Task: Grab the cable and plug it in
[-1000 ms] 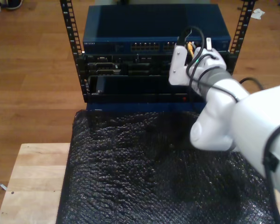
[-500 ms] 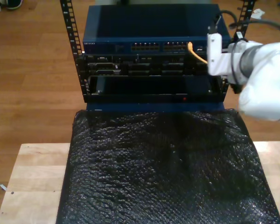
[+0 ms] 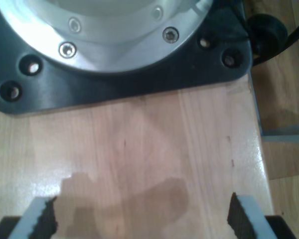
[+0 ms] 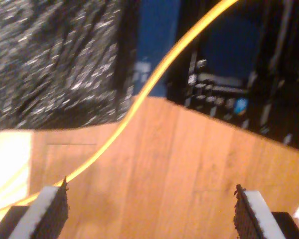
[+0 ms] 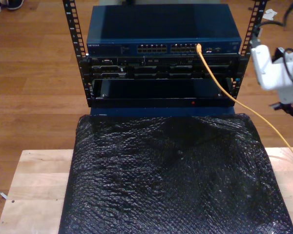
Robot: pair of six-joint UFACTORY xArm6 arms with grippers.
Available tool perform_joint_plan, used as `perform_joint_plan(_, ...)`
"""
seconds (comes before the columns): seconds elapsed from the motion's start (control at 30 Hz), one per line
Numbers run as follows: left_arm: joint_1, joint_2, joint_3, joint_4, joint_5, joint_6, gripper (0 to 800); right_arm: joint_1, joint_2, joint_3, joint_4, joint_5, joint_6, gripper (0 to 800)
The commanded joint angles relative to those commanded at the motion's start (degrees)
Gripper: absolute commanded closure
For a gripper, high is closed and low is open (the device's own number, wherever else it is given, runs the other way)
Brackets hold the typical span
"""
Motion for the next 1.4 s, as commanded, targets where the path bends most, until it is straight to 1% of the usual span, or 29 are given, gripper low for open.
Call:
perform_joint_plan(0.27, 0.0, 0.0, 0.0, 0.0, 0.0, 0.0, 0, -13.9, -1.7, 1.9, 0.1, 2.6, -14.6, 12)
perform_joint_plan(0.43, 0.0, 0.0, 0.0, 0.0, 0.0, 0.0, 0, -24.2, -2.1, 2.0, 0.1, 10.8, -21.5, 11)
perform_joint_plan(0.57, 0.0, 0.0, 0.0, 0.0, 0.0, 0.0, 0, -32.0, -4.0, 1.9, 0.0, 20.0, -24.2, 11)
perform_joint_plan(0.7, 0.0, 0.0, 0.0, 0.0, 0.0, 0.0, 0, -38.8, -6.4, 1.8, -0.4, 30.1, -25.1, 11)
perform_joint_plan(0.77, 0.0, 0.0, 0.0, 0.0, 0.0, 0.0, 0, -41.4, -7.4, 1.8, -1.6, 33.5, -25.1, 3)
perform_joint_plan(0.83, 0.0, -0.1, 0.0, 0.0, 0.0, 0.0, 0, -43.2, -8.3, 2.4, -4.3, 36.4, -26.0, 2)
perform_joint_plan(0.93, 0.0, 0.0, 0.0, 0.0, 0.0, 0.0, 0, -44.6, -10.4, 4.6, -7.6, 39.4, -27.7, 2)
perform_joint_plan(1.07, 0.0, 0.0, 0.0, 0.0, 0.0, 0.0, 0, -48.7, -14.2, 8.0, -9.4, 40.5, -31.6, 2)
perform_joint_plan(1.2, 0.0, 0.0, 0.0, 0.0, 0.0, 0.0, 0, -54.8, -18.1, 11.9, -9.5, 42.4, -38.9, 2)
perform_joint_plan(1.3, 0.0, 0.0, 0.0, 0.0, 0.0, 0.0, 0, -59.7, -20.2, 14.7, -9.6, 42.7, -46.4, 2)
perform_joint_plan(1.4, 0.0, 0.0, 0.0, 0.0, 0.0, 0.0, 0, -63.7, -22.4, 18.6, -9.9, 42.6, -52.6, 2)
